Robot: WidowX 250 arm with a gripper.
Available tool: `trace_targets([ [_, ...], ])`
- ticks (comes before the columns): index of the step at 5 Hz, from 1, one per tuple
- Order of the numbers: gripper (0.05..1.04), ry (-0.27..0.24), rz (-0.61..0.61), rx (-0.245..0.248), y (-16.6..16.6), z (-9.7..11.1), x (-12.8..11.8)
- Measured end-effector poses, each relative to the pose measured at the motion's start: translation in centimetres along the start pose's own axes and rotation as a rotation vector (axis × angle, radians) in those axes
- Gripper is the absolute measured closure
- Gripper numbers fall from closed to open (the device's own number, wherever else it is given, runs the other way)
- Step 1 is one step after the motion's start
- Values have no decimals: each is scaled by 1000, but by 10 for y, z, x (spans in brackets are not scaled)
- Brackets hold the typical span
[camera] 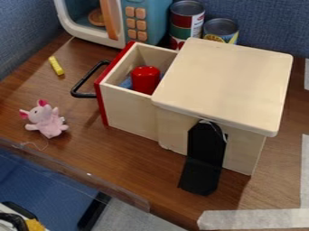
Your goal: Get the red object from the drawer and place on the lower middle of the table
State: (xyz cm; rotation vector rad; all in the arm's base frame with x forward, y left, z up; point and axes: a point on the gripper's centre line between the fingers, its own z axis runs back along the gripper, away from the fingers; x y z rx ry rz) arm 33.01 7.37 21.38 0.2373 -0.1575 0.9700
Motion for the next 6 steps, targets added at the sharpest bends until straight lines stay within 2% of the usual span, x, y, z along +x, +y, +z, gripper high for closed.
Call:
trace_targets([
  [1, 83, 20, -3, 22, -4, -11, -1],
  [2, 83, 47, 14, 53, -12, -36, -3],
  [3, 83, 58, 32, 56, -16, -45, -4],
  [5, 83, 115, 73, 26, -25, -73, -29],
  [6, 83, 144, 103, -25, -30, -74, -37],
])
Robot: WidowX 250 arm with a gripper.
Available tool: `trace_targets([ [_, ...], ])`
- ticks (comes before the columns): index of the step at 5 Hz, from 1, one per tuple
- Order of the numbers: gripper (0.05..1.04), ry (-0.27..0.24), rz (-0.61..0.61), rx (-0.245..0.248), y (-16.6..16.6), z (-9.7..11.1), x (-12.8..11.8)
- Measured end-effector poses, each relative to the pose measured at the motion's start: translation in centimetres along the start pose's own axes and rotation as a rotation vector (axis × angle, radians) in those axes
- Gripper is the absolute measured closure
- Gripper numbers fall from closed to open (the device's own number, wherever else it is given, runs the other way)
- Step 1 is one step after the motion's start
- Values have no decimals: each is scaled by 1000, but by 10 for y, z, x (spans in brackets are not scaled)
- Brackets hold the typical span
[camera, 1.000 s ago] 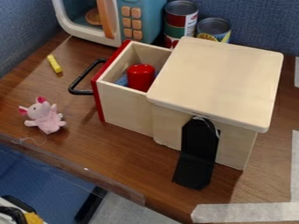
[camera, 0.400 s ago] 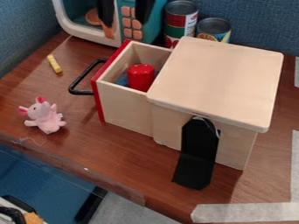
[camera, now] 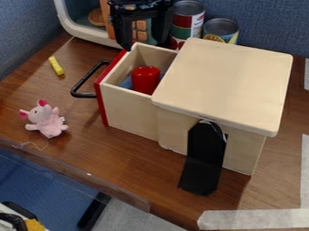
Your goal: Get the red object from the drawer and place on the lower middle of the table
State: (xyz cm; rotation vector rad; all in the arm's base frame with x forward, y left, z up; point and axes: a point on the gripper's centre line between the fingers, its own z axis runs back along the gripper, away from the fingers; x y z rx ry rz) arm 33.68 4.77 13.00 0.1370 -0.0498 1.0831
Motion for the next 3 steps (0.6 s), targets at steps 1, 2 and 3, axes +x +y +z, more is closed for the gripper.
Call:
trace_targets([
  [1, 83, 19, 31, -39, -6, 3, -2],
  [2, 83, 36, 46, -34, -12, -3, -2],
  [3, 83, 40, 43, -27, -14, -9, -2],
])
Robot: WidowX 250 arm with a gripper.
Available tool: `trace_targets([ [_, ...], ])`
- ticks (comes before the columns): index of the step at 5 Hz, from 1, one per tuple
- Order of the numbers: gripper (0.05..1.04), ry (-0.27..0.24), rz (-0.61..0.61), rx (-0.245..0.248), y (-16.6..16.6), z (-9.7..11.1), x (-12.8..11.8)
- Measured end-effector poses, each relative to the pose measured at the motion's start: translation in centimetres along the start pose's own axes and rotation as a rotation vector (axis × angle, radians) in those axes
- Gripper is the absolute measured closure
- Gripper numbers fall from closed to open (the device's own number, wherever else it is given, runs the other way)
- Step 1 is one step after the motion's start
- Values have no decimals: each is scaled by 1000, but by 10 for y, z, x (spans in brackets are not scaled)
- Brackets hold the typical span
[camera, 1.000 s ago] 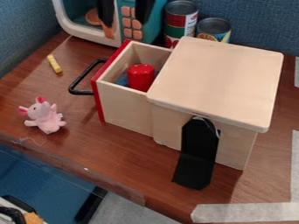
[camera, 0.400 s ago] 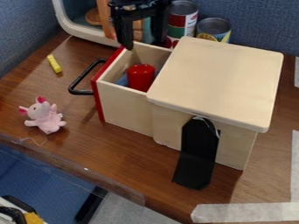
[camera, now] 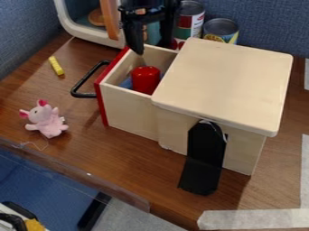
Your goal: Get the red object from the drawer and place on the lower middle of the table
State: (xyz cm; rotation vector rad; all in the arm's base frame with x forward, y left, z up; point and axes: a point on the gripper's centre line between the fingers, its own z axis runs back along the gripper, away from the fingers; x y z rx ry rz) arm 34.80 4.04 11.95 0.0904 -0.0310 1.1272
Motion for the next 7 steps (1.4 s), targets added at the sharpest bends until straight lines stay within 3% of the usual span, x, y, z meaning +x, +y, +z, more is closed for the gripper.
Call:
trace_targets([
  [1, 83, -18, -7, -3, 0, -4, 2],
  [2, 83, -13, -35, 29, 9, -19, -3],
  [3, 83, -36, -56, 4, 18, -10, -6],
  [7, 83, -51, -53, 15, 25, -19, -7],
])
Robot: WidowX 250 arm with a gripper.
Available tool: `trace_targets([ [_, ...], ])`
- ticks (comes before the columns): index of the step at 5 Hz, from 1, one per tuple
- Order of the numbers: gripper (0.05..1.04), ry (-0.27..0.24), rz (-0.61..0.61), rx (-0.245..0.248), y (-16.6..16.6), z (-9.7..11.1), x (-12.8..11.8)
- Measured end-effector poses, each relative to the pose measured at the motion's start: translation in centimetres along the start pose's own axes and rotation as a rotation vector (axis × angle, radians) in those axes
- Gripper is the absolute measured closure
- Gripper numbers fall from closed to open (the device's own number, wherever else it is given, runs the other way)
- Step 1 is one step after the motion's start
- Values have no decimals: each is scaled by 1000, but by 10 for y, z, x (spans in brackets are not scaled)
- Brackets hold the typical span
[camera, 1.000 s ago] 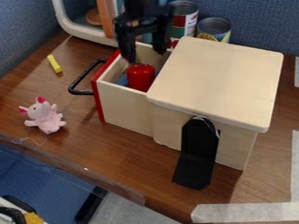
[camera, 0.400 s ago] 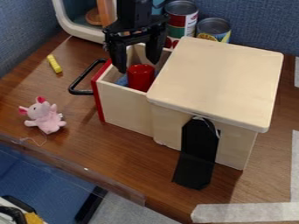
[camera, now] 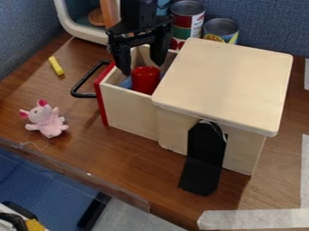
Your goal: Get the red object from the drawer and place on the lower middle of the table
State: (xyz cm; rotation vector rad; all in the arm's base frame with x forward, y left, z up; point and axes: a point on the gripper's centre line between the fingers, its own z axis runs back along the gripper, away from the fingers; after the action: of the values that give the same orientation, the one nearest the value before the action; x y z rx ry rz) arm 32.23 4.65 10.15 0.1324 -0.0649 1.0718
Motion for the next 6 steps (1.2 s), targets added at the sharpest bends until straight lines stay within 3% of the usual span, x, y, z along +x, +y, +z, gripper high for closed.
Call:
trace_targets([
  [4, 118, 31, 70, 44, -8, -22, 0],
  [5, 354, 49, 89, 46, -11, -23, -2],
  [6, 364, 65, 92, 50, -9, -24, -1],
])
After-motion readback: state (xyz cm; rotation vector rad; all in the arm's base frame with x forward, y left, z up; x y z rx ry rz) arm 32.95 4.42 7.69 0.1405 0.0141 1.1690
